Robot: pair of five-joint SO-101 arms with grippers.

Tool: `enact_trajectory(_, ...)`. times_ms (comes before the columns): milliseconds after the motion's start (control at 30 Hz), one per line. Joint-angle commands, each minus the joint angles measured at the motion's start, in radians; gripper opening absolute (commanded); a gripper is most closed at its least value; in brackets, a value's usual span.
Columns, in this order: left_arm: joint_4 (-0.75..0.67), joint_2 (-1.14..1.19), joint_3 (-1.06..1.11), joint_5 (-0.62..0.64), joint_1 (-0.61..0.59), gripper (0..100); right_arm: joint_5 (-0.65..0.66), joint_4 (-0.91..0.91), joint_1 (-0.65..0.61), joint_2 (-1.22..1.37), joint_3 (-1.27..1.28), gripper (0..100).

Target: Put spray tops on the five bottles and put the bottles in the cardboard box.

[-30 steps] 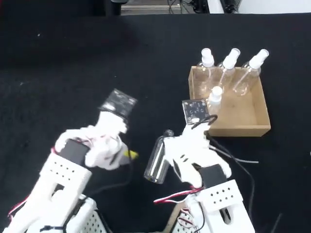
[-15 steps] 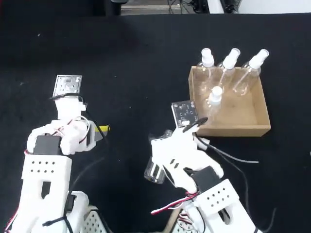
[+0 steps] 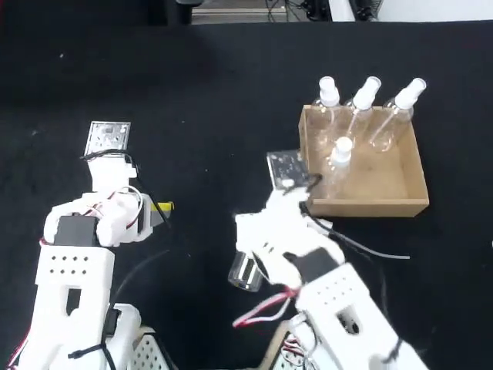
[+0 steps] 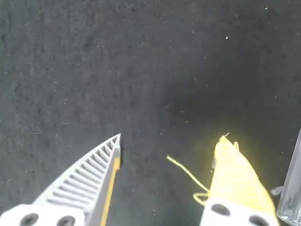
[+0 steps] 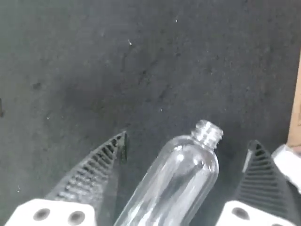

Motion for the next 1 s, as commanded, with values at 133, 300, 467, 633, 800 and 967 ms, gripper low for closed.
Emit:
enact_trajectory(133, -0.015, -0.002, -0.007, 0.009, -0.008, 30, -0.180, 0.092, -0.015, 0.464, -0.298, 34.3)
enact_trajectory(300, -0.015, -0.002, -0.007, 0.006, -0.010, 30, -0.252, 0.098, -0.097, 0.690, -0.397, 34.3)
enact_trajectory(467, -0.015, -0.002, -0.005, 0.006, -0.018, 30, -0.239, 0.123, -0.115, 0.831, -0.455, 33.9)
enact_trajectory(633, -0.026, -0.002, 0.010, 0.005, -0.015, 30, 0.078, 0.313, -0.115, 0.878, -0.545, 22.4)
enact_trajectory(800, -0.029, -0.002, 0.010, 0.005, -0.018, 30, 0.463, 0.333, -0.032, 0.880, -0.529, 0.5)
enact_trajectory(967, -0.029, -0.002, 0.010, 0.005, -0.018, 30, 0.624, 0.356, 0.104, 0.812, -0.470, 1.0)
